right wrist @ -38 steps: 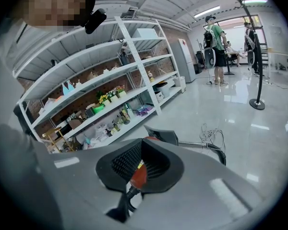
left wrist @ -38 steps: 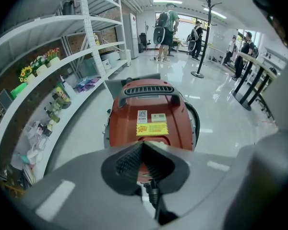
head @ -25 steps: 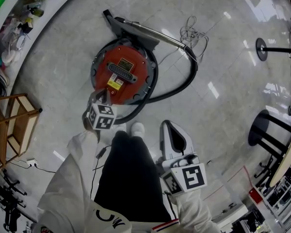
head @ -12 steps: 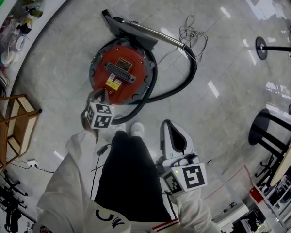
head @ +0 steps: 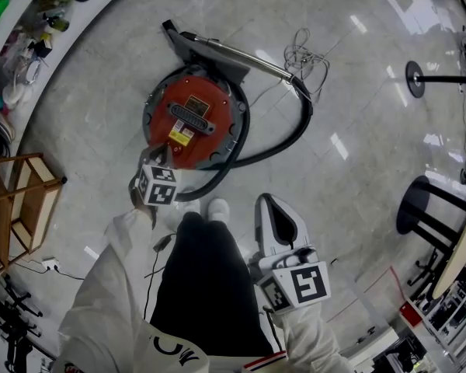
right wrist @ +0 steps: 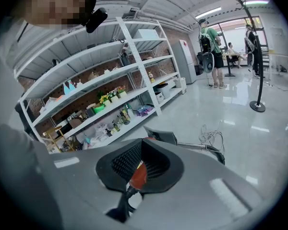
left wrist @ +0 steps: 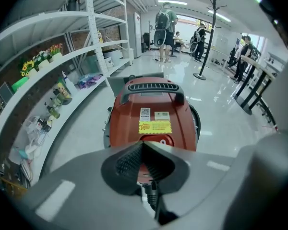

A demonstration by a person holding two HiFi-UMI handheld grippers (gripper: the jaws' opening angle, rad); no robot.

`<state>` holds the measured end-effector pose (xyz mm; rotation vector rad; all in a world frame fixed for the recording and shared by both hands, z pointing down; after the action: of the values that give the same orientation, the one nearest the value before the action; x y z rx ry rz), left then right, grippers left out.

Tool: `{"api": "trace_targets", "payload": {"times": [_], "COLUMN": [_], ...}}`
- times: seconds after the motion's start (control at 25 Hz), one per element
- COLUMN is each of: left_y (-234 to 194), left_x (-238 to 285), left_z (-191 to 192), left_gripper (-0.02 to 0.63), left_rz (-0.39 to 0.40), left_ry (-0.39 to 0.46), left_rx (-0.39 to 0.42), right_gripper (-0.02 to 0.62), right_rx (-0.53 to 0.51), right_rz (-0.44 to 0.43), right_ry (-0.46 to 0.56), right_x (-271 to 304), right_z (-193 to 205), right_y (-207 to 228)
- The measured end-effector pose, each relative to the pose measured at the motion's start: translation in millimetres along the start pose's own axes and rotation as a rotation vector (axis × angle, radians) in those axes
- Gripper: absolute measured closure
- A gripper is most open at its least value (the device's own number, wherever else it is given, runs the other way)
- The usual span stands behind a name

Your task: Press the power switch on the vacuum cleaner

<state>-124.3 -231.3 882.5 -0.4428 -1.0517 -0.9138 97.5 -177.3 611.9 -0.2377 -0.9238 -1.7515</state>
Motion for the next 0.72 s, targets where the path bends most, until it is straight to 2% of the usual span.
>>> {"api": "trace_targets", "payload": {"times": [0.44, 0.72], "left_y": [12.0, 6.4], "left_x": [-16.4, -54.3], "left_z": [-10.7, -29.8], "left_gripper": [0.606, 0.606], "left_rz": [-0.003, -0.025], "left_ry": [0.05, 0.112], "left_rx": [-0.052, -0.084], "right_gripper": [0.595, 0.595], "right_rx": [-0.03, -0.065], "right_rz": [0.001, -0.013], "right_ry": [0.031, 0.045], "right_x": [-13.0, -26.1], "right_z": [-8.9, -25.5], "right_y": [1.2, -10.4]}}
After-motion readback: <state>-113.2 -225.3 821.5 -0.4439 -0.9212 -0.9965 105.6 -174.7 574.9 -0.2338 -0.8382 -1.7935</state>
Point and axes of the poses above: the fingertips, and each gripper's own axes: x forward along the fingers, y to its right, z out of its underside, the point moved 3 cm from there along -x, backward along the fingers, and after that the axes turned 7 degrees about x, right-handed, at the moved point
